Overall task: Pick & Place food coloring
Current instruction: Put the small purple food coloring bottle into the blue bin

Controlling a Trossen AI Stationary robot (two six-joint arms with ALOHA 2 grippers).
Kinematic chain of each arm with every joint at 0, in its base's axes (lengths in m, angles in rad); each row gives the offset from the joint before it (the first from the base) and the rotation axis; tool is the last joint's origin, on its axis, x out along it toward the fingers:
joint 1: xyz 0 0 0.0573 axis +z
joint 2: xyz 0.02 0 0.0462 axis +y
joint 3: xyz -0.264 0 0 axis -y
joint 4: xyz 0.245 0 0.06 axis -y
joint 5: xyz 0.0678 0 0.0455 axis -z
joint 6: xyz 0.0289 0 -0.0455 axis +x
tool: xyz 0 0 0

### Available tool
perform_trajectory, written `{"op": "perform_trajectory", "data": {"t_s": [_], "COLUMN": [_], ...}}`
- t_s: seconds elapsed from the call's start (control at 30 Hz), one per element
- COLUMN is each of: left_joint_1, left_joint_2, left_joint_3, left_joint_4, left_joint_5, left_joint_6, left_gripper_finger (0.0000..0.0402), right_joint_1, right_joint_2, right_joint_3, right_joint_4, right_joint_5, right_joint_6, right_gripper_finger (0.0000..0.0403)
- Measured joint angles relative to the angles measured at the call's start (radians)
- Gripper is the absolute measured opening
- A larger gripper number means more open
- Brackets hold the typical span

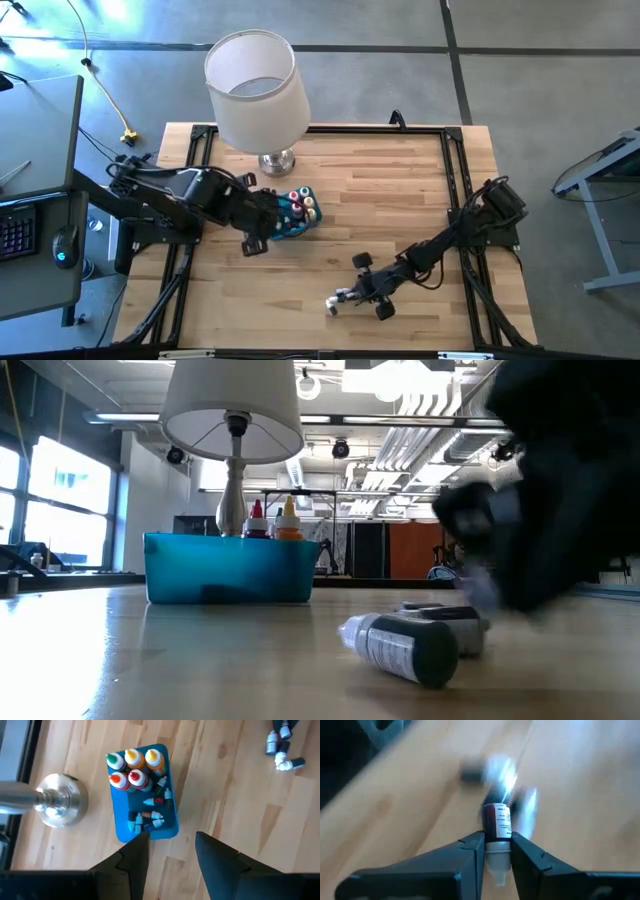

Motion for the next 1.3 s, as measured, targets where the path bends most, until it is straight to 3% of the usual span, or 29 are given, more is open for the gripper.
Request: {"op": "perform_trajectory", "data": {"t_s": [0.07, 0.2, 0.27, 0.43, 0.5, 0.7, 0.97, 1.1, 1.3], "left_joint_1": [0.000, 0.000, 0.000, 0.000, 0.000, 0.000, 0.000, 0.000, 0.000], "left_joint_2": [-0.022, -0.067, -0.090, -0.148, -0.165, -0.204, -0.216, -0.215, -0.215], "left_joint_3": [0.000, 0.000, 0.000, 0.000, 0.000, 0.000, 0.000, 0.000, 0.000], "left_joint_4": [0.000, 0.000, 0.000, 0.000, 0.000, 0.000, 0.001, 0.000, 0.000], "left_joint_5": [-0.016, -0.131, -0.183, -0.250, -0.275, -0.294, -0.291, -0.265, -0.239], "left_joint_6": [0.044, 0.120, 0.143, 0.210, 0.230, 0.241, 0.268, 0.266, 0.265], "left_gripper_finger": [0.0153, 0.0153, 0.0153, 0.0153, 0.0153, 0.0153, 0.0154, 0.0154, 0.0154], "right_joint_1": [-0.008, -0.084, -0.146, -0.313, -0.356, -0.396, -0.423, -0.426, -0.411], "right_joint_2": [-0.035, -0.050, -0.045, 0.002, 0.060, 0.174, 0.342, 0.405, 0.394], "right_joint_3": [0.031, 0.135, 0.196, 0.366, 0.433, 0.656, 0.903, 0.962, 0.982], "right_joint_4": [0.056, 0.184, 0.201, 0.133, 0.053, -0.188, -0.530, -0.641, -0.639], "right_joint_5": [0.109, 0.472, 0.529, 0.267, 0.221, 0.230, 0.295, 0.314, 0.332], "right_joint_6": [-0.104, -0.329, -0.333, -0.175, -0.157, -0.161, -0.156, -0.184, -0.211], "right_gripper_finger": [0.0072, 0.0091, 0.0089, 0.0069, 0.0068, 0.0090, 0.0086, 0.0105, 0.0151]}}
